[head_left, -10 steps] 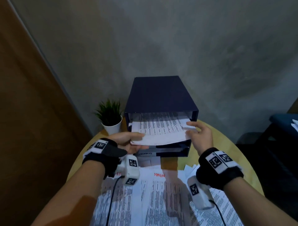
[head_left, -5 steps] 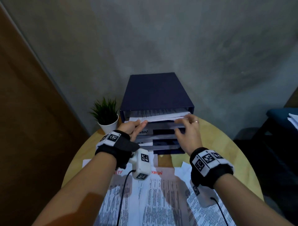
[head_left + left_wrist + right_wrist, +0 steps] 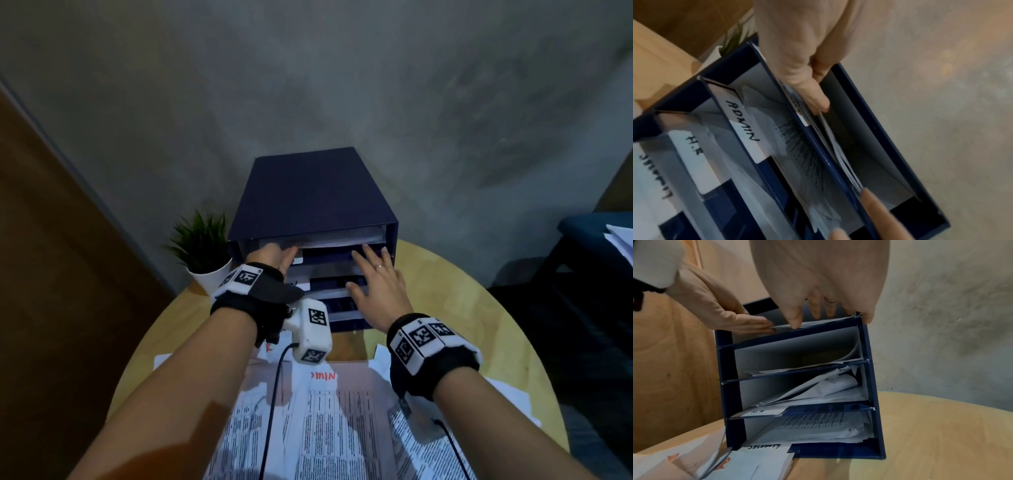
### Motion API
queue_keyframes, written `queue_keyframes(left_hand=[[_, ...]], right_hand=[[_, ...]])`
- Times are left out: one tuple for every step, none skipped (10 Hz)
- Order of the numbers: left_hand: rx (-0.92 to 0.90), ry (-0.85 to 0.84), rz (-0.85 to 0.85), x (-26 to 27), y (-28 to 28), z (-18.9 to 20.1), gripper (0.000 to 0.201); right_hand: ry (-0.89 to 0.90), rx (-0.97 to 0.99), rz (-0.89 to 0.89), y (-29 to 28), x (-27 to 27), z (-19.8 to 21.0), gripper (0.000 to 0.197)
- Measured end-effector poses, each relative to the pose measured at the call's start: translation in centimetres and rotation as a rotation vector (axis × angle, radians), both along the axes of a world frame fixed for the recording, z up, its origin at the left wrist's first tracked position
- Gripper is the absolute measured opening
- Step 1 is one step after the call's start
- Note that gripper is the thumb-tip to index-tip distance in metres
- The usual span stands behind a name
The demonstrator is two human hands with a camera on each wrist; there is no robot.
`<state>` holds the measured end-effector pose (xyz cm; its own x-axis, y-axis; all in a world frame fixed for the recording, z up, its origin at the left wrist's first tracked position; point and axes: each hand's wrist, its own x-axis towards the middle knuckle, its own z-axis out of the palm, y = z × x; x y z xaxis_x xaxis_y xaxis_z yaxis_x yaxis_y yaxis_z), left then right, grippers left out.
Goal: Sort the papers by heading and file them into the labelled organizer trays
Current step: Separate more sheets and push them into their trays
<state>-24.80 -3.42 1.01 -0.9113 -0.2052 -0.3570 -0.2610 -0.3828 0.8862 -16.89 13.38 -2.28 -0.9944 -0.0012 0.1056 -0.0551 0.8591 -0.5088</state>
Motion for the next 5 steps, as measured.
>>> queue_keyframes(left_hand=[[-0.187, 0.02, 0.072, -0.3, 0.9, 0.1, 0.019], [-0.642, -0.048, 0.072, 0.8, 2.2, 0.5, 0.043], [-1.089, -0.033, 0.056, 3.3, 3.2, 0.0, 0.064], [-1.531, 0.187, -0.149, 5.0, 3.4, -1.2, 0.044], [-1.806, 0.266, -0.459, 5.2, 2.8, -2.3, 0.048]], right_hand=[[-0.026, -0.003, -0.008, 0.4, -0.5, 0.0, 0.058], [-0.053, 0.023, -0.008, 0.7, -0.6, 0.0, 0.059], [-0.061, 0.061, -0.001, 0.7, -0.5, -0.1, 0.062], [-0.069, 0.083, 0.005, 0.8, -0.5, -0.1, 0.065], [-0.074, 0.094, 0.012, 0.8, -0.4, -0.1, 0.066]])
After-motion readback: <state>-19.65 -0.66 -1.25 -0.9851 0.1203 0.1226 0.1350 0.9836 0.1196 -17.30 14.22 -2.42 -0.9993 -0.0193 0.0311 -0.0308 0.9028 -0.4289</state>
